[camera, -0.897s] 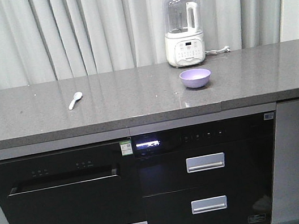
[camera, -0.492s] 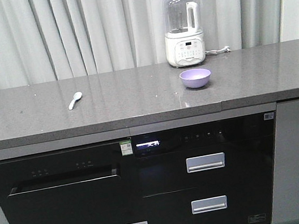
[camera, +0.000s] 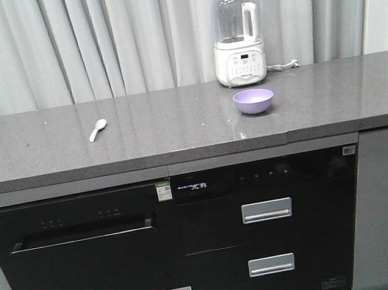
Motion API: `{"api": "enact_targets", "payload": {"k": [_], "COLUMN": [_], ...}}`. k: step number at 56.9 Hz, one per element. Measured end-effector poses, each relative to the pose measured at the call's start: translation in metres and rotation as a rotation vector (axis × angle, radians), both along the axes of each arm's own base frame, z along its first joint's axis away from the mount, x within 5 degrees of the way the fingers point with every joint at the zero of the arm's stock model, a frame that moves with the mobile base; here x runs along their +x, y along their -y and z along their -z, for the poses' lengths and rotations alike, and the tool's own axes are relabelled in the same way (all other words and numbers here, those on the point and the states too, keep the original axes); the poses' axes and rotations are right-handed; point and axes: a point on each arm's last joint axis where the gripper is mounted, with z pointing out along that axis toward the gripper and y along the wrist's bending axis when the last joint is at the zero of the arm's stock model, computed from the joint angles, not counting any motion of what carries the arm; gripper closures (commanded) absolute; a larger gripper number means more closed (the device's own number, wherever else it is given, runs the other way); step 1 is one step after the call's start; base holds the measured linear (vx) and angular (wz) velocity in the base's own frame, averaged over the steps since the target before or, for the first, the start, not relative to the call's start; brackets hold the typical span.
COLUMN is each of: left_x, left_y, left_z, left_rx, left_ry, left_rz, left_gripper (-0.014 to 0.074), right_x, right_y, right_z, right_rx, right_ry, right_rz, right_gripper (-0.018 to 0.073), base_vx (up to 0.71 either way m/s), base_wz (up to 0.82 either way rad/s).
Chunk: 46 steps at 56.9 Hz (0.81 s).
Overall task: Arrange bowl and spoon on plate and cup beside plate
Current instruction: 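Drive the base toward the counter with the white spoon and lavender bowl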
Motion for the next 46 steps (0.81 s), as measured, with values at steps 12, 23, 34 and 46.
{"api": "enact_targets", "payload": {"k": [12,23,34,46], "left_x": [0.0000,0.0000,0.0000,0.0000], "left_y": [0.0000,0.0000,0.0000,0.0000], "left_z": [0.0000,0.0000,0.0000,0.0000], "left_rx": [0.000,0.000,0.000,0.000], "left_ry": [0.000,0.000,0.000,0.000], "left_rz": [0.000,0.000,0.000,0.000], "left_gripper": [0.0596,0.0596,0.0596,0.0596], "right_x": [0.0000,0.0000,0.0000,0.0000], "right_y": [0.0000,0.0000,0.0000,0.0000], "right_z": [0.0000,0.0000,0.0000,0.0000], "right_rx": [0.000,0.000,0.000,0.000], "right_ry": [0.000,0.000,0.000,0.000], "right_rz": [0.000,0.000,0.000,0.000], "right_gripper": [0.0568,0.0568,0.0568,0.0568], "base_vx": [0.01,0.05,0.07,0.10], "base_wz": [0.02,0.03,0.03,0.05]}}
